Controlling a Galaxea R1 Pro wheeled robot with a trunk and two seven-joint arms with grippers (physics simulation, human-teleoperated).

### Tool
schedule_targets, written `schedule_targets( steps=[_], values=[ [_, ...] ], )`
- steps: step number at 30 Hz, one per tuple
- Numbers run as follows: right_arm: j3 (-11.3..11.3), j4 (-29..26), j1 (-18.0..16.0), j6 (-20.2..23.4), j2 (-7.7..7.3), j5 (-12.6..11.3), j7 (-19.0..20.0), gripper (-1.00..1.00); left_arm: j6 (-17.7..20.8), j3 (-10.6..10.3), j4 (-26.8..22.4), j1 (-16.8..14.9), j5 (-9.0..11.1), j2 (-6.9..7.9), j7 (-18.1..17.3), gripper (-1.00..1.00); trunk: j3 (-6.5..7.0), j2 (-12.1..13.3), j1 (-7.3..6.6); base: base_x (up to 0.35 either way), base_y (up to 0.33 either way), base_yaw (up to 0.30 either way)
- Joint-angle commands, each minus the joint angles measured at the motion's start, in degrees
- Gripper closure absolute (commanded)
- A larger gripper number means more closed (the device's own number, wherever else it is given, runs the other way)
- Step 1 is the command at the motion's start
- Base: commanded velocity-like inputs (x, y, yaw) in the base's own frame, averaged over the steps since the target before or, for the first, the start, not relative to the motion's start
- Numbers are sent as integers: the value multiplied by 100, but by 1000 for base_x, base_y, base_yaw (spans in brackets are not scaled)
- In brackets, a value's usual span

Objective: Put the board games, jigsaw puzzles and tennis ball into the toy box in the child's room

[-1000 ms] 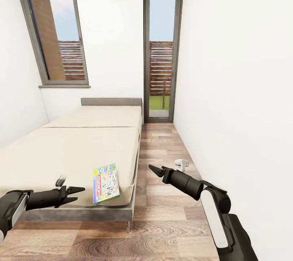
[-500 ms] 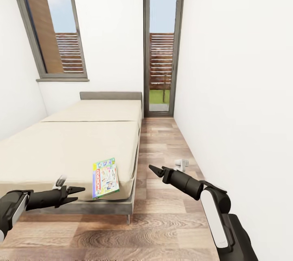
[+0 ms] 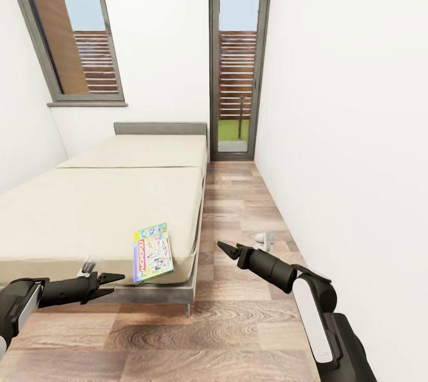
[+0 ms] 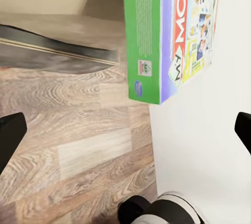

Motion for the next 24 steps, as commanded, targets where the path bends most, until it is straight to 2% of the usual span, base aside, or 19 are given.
schedule_targets(
  steps=[1,6,19,24],
  values=[
    [-7,-3,-4,33,5,-9,10,-100,53,3,0,-3,19,1,-7,-100,-29,-4,1,0,0,0],
    [-7,-2,-4,33,7,-9,10,-100,53,-1,0,-3,19,-5,-7,-100,-139,-11,14,0,0,0],
    [-7,-1,-4,33,17,-9,10,-100,30,8,-2,-3,21,-3,-15,-100,-139,-11,14,2,0,0],
    [-7,-1,-4,33,18,-9,10,-100,-46,4,-2,-3,21,-9,-15,-100,-139,-11,14,121,-5,0]
  ],
)
